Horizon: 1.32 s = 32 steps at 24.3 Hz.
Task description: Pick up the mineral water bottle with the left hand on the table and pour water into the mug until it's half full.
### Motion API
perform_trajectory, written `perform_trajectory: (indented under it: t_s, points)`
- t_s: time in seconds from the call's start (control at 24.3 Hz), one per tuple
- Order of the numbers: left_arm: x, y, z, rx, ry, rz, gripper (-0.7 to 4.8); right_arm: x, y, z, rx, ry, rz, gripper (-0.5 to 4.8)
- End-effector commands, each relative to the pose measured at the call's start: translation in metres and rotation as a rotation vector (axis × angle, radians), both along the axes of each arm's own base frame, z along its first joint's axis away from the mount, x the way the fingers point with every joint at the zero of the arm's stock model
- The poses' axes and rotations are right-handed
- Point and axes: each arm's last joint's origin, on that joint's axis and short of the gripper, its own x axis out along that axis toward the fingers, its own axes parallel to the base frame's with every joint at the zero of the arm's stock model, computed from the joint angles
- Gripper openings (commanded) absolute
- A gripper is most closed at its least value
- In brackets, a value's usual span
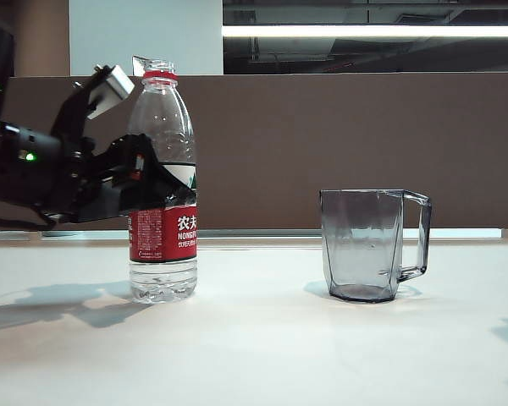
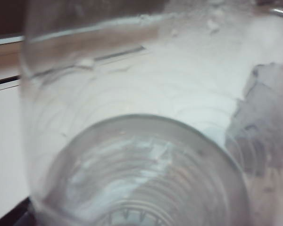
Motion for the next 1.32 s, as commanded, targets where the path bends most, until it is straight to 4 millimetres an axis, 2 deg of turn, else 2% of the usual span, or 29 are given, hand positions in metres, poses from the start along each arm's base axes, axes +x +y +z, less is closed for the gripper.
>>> perform_trajectory:
  t_s: [0.04, 0.29, 1.32]
  points:
    - [0.003, -0.003, 0.003, -0.020, -0.005, -0.026, 4.79, 0.000, 0.000, 0.004, 0.010, -0.020, 0.003, -0.05]
    - [0.007, -0.015, 0.005, -0.020, -0.018, -0.066, 4.79, 0.000, 0.000, 0.004, 0.010, -0.020, 0.002, -0.05]
    - [0.012, -0.018, -0.004, -0.007, 0.017, -0.063, 4.79, 0.000, 0.000, 0.004, 0.009, -0.021, 0.001, -0.05]
